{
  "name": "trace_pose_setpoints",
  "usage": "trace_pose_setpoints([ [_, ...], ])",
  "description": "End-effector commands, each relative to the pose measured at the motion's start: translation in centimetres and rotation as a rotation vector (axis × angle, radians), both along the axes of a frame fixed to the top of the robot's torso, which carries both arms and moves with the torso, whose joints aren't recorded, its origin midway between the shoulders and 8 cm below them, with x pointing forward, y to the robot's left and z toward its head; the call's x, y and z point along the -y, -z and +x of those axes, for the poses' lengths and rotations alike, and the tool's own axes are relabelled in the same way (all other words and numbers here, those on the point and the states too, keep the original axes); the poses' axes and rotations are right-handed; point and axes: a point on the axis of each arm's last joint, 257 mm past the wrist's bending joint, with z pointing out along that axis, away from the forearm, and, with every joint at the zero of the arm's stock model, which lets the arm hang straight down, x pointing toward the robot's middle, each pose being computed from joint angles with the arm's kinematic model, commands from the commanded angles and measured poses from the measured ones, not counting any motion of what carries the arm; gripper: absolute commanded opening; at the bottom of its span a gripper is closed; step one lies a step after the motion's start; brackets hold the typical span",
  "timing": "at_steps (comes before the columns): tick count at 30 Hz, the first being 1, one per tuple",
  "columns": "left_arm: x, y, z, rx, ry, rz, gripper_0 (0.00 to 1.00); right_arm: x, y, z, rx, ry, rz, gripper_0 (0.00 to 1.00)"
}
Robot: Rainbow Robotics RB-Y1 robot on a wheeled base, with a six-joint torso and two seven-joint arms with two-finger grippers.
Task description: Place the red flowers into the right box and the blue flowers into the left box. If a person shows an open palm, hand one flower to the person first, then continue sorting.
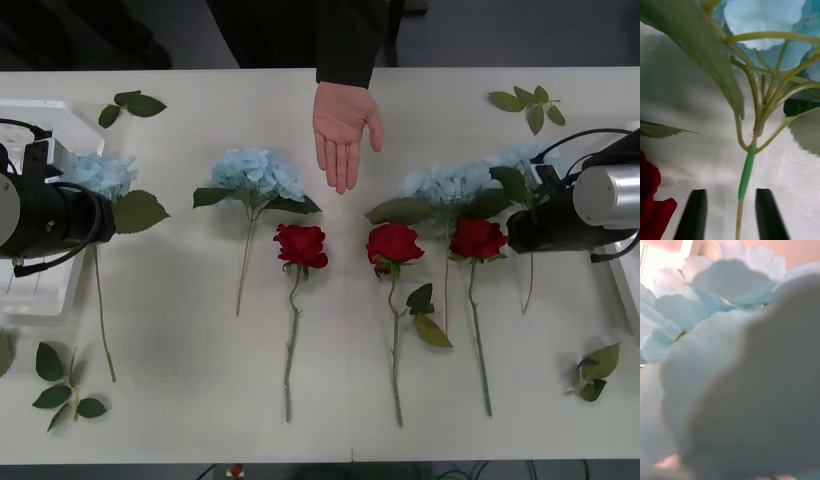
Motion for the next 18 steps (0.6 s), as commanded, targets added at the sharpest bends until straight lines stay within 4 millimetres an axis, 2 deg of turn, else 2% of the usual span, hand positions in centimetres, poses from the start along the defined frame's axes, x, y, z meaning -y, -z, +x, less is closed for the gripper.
trace_pose_setpoints([
  [1, 0.8, -1.7, 0.7, 0.036, 0.044, 0.023, 0.00, -0.8, -0.3, 0.6, 0.012, -0.006, 0.000, 0.11],
  [4, 0.8, -1.7, 0.6, 0.033, 0.043, 0.023, 0.00, -0.7, -0.2, 0.6, 0.012, -0.009, -0.008, 0.01],
  [9, 0.8, -1.6, 0.6, 0.030, 0.044, 0.025, 0.00, -0.4, -0.9, 0.9, 0.023, -0.012, -0.012, 0.00],
  [15, 1.0, -1.6, 0.6, 0.029, 0.047, 0.022, 0.00, 1.1, -5.7, 2.7, 0.124, -0.064, -0.028, 0.00],
  [18, 0.9, -1.6, 0.6, 0.029, 0.045, 0.021, 0.00, 1.4, -9.1, 2.8, 0.178, -0.125, 0.017, 0.00],
])
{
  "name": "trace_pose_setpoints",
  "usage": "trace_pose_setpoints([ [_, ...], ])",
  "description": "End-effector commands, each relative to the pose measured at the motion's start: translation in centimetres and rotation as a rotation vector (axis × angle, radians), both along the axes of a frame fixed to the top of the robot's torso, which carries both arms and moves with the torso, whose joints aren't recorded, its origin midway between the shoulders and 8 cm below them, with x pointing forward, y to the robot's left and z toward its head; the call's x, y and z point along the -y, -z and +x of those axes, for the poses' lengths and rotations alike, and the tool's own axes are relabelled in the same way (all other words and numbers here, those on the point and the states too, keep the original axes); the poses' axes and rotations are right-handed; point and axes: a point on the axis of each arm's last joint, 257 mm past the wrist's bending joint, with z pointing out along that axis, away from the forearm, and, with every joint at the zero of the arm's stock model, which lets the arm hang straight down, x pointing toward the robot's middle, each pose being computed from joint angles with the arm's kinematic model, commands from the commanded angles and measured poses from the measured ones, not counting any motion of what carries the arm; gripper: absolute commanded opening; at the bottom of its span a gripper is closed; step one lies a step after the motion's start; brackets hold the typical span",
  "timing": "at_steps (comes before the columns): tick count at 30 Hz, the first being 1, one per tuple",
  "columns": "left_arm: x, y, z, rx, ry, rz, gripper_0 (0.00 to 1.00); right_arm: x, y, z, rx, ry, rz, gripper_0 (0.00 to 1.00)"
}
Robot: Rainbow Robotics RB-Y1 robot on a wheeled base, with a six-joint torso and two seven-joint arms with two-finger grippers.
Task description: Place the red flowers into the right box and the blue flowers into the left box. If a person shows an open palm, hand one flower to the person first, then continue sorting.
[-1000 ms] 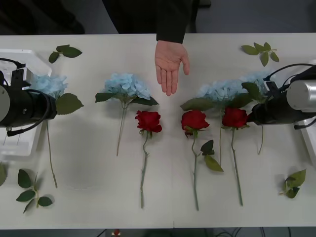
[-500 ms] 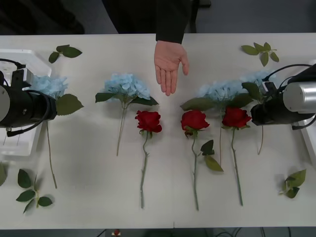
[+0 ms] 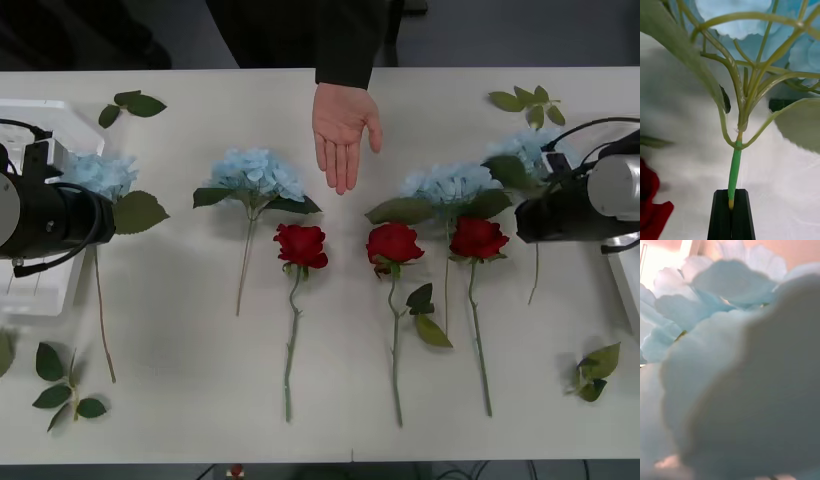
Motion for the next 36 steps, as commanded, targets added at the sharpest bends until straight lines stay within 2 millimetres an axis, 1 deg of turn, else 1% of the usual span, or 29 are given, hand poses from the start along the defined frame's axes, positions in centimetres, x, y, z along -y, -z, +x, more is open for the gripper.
trace_pose_setpoints([
  [1, 0.9, -1.7, 0.6, 0.032, 0.045, 0.024, 0.00, 0.7, -7.7, 1.8, 0.143, -0.140, 0.002, 0.00],
  [3, 0.8, -1.7, 0.6, 0.033, 0.044, 0.026, 0.00, -0.2, -10.0, 1.7, 0.191, -0.207, 0.039, 0.00],
  [4, 0.8, -1.7, 0.6, 0.033, 0.045, 0.024, 0.00, -1.1, -11.3, 1.6, 0.221, -0.253, 0.069, 0.00],
  [5, 0.8, -1.7, 0.6, 0.033, 0.044, 0.026, 0.00, -1.7, -12.0, 1.5, 0.240, -0.281, 0.087, 0.00],
  [8, 0.8, -1.7, 0.6, 0.033, 0.044, 0.023, 0.00, -4.3, -15.2, 1.5, 0.349, -0.425, 0.125, 0.00],
  [10, 0.8, -1.7, 0.6, 0.033, 0.044, 0.026, 0.00, -7.3, -18.0, 1.6, 0.462, -0.543, 0.168, 0.00],
  [11, 0.8, -1.7, 0.6, 0.033, 0.043, 0.025, 0.00, -8.5, -19.0, 1.5, 0.504, -0.580, 0.185, 0.00],
  [12, 0.8, -1.7, 0.6, 0.033, 0.044, 0.023, 0.00, -10.2, -20.4, 1.5, 0.569, -0.629, 0.206, 0.00],
  [15, 0.8, -1.7, 0.6, 0.033, 0.045, 0.024, 0.00, -14.4, -23.9, 1.5, 0.728, -0.725, 0.239, 0.00],
  [16, 0.8, -1.7, 0.6, 0.033, 0.043, 0.025, 0.00, -15.2, -24.5, 1.5, 0.758, -0.741, 0.244, 0.00],
  [19, 0.8, -1.7, 0.6, 0.033, 0.045, 0.024, 0.00, -19.2, -28.0, 1.7, 0.934, -0.796, 0.236, 0.00],
  [20, 0.8, -1.7, 0.6, 0.033, 0.046, 0.025, 0.00, -19.6, -28.5, 1.6, 0.960, -0.801, 0.232, 0.00],
  [21, 0.8, -1.7, 0.7, 0.033, 0.045, 0.026, 0.00, -21.2, -29.8, 1.6, 1.029, -0.814, 0.227, 0.00],
  [22, 0.7, -1.7, 0.7, 0.033, 0.045, 0.028, 0.00, -22.1, -30.4, 1.5, 1.066, -0.820, 0.227, 0.00],
  [23, 0.8, -1.7, 0.7, 0.033, 0.046, 0.027, 0.00, -23.5, -31.0, 1.3, 1.107, -0.830, 0.233, 0.00],
  [24, 0.7, -1.7, 0.7, 0.033, 0.045, 0.028, 0.00, -24.1, -31.4, 1.2, 1.129, -0.832, 0.234, 0.00],
  [25, 0.8, -1.7, 0.7, 0.033, 0.046, 0.027, 0.00, -25.3, -32.2, 0.9, 1.167, -0.829, 0.246, 0.00],
  [27, 0.7, -1.7, 0.7, 0.033, 0.046, 0.029, 0.00, -26.5, -33.0, 0.8, 1.215, -0.811, 0.262, 0.00],
  [30, 0.8, -1.7, 0.7, 0.033, 0.045, 0.026, 0.00, -27.5, -33.9, 0.7, 1.252, -0.781, 0.297, 0.00],
  [34, 0.7, -1.7, 0.7, 0.034, 0.044, 0.028, 0.00, -28.2, -34.9, 0.0, 1.265, -0.775, 0.358, 0.00],
  [36, 0.7, -1.7, 0.7, 0.035, 0.043, 0.028, 0.00, -28.3, -35.0, -0.1, 1.264, -0.772, 0.380, 0.00],
])
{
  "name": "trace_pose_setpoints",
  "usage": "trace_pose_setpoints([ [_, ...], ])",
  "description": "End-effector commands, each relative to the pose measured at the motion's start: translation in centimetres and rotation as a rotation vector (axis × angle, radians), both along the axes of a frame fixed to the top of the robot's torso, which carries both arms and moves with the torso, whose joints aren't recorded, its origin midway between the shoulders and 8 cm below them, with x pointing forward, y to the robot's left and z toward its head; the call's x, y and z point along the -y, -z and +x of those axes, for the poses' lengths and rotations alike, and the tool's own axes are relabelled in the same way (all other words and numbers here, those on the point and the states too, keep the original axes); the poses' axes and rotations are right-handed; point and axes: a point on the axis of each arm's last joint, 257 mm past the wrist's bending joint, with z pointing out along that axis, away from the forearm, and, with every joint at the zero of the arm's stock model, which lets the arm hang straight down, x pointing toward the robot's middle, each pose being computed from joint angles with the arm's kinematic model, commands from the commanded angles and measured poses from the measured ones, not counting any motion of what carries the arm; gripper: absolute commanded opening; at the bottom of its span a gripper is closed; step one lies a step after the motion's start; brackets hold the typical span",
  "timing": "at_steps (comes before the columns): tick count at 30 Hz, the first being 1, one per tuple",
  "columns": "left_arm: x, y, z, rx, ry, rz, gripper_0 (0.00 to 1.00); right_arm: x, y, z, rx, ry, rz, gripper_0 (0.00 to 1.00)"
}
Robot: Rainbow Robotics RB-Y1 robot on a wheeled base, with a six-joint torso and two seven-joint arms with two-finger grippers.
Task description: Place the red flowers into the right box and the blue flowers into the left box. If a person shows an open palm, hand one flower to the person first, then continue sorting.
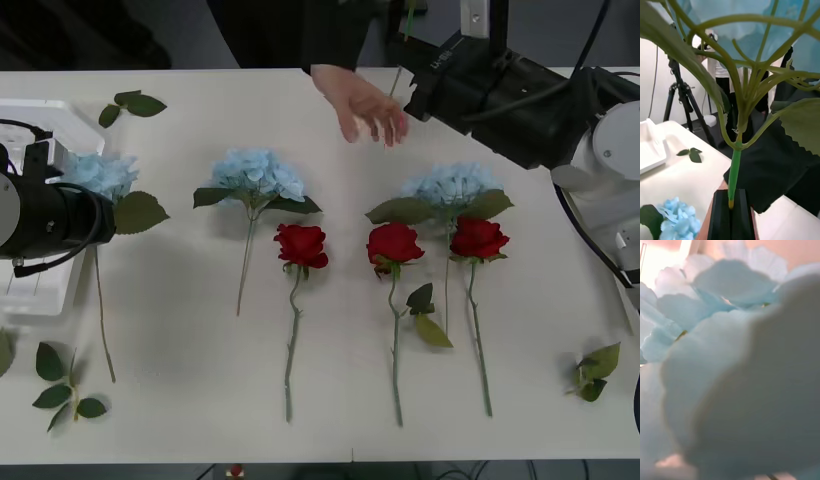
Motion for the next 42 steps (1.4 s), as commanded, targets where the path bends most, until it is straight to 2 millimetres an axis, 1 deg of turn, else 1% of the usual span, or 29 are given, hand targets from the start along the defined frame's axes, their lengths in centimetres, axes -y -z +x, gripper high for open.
trace_pose_setpoints([
  [1, 0.66, -1.74, 0.67, 0.035, 0.043, 0.027, 0.00, -0.49, -4.60, -1.03, 0.088, -0.020, 0.040, 0.00],
  [15, 0.55, -1.79, 0.68, 0.036, 0.041, 0.029, 0.00, -0.49, -4.60, -1.03, 0.088, -0.020, 0.040, 0.00],
  [16, 0.61, -1.76, 0.68, 0.035, 0.041, 0.027, 0.00, -0.49, -4.60, -1.03, 0.088, -0.020, 0.040, 0.01],
  [17, 0.55, -1.79, 0.68, 0.036, 0.041, 0.029, 0.00, -0.49, -4.60, -1.03, 0.088, -0.020, 0.040, 0.30],
  [19, 0.55, -1.79, 0.68, 0.036, 0.041, 0.029, 0.00, -0.49, -4.60, -1.03, 0.088, -0.020, 0.040, 0.91],
  [20, 0.61, -1.76, 0.68, 0.035, 0.041, 0.027, 0.00, -0.49, -4.60, -1.03, 0.088, -0.020, 0.040, 1.00],
  [42, 0.46, -1.82, 0.69, 0.036, 0.039, 0.029, 0.00, -0.49, -4.60, -1.03, 0.088, -0.020, 0.040, 1.00],
])
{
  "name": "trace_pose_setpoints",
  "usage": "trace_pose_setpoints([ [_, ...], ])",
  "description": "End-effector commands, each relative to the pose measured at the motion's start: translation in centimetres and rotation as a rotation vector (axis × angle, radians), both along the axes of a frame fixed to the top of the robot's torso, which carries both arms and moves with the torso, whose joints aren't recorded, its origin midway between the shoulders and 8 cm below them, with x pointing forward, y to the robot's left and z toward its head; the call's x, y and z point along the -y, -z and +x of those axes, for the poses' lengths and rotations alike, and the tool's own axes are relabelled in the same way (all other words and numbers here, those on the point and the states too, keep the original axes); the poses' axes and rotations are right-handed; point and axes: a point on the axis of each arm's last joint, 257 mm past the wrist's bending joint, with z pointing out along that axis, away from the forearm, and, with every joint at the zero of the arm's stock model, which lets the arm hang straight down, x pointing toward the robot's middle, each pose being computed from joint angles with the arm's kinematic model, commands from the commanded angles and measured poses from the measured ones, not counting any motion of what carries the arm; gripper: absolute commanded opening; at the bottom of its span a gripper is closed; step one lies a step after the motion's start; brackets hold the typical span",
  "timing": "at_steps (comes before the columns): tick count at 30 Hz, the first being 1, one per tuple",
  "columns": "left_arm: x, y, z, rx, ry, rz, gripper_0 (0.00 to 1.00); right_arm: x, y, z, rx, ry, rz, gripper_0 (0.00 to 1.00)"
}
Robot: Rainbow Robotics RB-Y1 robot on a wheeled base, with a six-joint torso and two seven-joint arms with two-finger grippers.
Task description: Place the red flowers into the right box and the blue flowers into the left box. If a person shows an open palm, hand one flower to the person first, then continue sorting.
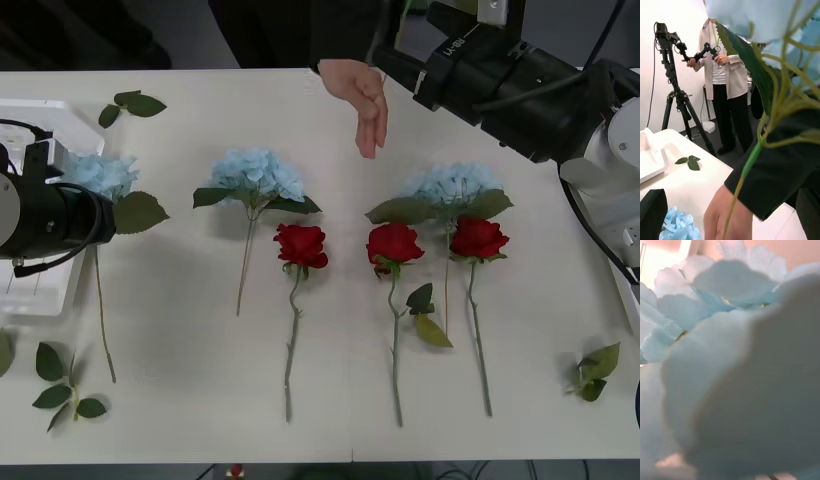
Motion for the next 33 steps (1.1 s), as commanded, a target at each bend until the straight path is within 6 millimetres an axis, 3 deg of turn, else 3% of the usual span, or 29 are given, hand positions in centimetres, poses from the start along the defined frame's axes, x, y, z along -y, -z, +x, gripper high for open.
trace_pose_setpoints([
  [1, 0.5, -1.8, 0.7, 0.036, 0.040, 0.030, 0.00, -1.5, -3.4, -1.2, 0.083, -0.029, 0.004, 1.00],
  [2, 0.5, -1.8, 0.7, 0.036, 0.040, 0.028, 0.00, -1.5, -3.4, -1.2, 0.083, -0.029, 0.004, 1.00],
  [3, 0.5, -1.8, 0.7, 0.036, 0.039, 0.029, 0.00, -1.0, -2.0, -1.1, 0.061, -0.023, -0.013, 1.00],
  [8, 0.5, -1.8, 0.7, 0.037, 0.038, 0.029, 0.00, 0.1, -2.2, -1.9, 0.054, -0.062, -0.067, 1.00],
  [10, 0.4, -1.8, 0.7, 0.037, 0.038, 0.031, 0.00, 0.9, -1.3, -2.3, 0.035, -0.080, -0.114, 1.00],
  [18, 0.6, -2.0, 0.8, 0.041, 0.047, 0.033, 0.00, 5.9, 5.1, -3.9, -0.269, -0.110, -0.256, 1.00],
  [22, 1.4, -3.6, 1.8, 0.073, 0.072, 0.030, 0.00, 8.4, 8.2, -5.3, -0.475, -0.106, -0.321, 1.00],
  [27, 1.7, -7.4, 3.9, 0.134, 0.083, 0.026, 0.00, 11.7, 11.3, -7.6, -0.746, -0.063, -0.381, 1.00],
  [31, 0.2, -10.4, 5.6, 0.158, 0.071, 0.004, 0.00, 14.4, 14.1, -9.3, -0.961, 0.019, -0.409, 1.00],
  [33, -1.7, -11.7, 6.4, 0.164, 0.048, 0.012, 0.00, 15.7, 15.6, -10.3, -1.091, 0.084, -0.409, 1.00],
])
